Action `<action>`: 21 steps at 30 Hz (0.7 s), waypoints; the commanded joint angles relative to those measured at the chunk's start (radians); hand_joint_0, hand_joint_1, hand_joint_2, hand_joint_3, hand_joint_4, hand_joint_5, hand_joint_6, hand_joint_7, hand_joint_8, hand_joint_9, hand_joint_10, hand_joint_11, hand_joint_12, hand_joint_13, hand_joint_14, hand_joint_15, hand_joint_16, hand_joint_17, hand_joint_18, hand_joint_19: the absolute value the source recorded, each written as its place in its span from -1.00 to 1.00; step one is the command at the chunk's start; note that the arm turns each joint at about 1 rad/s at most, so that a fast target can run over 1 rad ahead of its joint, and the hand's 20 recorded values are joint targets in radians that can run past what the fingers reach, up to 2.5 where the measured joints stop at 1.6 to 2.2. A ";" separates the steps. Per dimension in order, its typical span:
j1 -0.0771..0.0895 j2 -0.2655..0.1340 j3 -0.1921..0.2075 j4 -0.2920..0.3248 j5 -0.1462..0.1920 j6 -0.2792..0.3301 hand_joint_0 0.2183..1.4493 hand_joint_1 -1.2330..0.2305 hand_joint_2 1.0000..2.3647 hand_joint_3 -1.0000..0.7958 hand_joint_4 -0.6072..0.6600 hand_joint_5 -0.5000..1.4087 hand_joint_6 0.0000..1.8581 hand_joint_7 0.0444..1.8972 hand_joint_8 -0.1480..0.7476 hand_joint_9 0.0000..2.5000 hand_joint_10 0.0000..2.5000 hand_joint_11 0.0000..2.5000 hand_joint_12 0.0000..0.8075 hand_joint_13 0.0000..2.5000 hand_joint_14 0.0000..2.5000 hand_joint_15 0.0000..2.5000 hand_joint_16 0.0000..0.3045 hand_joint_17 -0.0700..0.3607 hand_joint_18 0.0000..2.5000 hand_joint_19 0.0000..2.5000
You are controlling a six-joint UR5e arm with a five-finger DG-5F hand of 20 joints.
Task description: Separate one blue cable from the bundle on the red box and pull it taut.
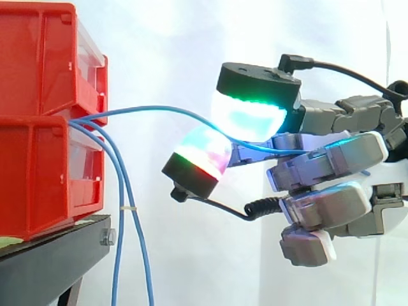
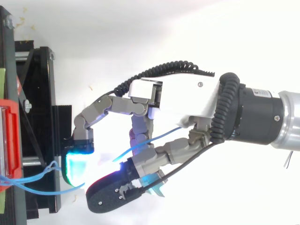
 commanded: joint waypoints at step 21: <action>0.007 -0.001 0.000 0.002 -0.001 0.001 -0.38 -0.31 -0.97 -0.12 0.01 -0.45 -0.15 0.11 -0.29 -0.23 -1.00 -1.00 -0.03 -0.25 -0.99 -0.68 -0.62 -0.07 -0.39 -0.54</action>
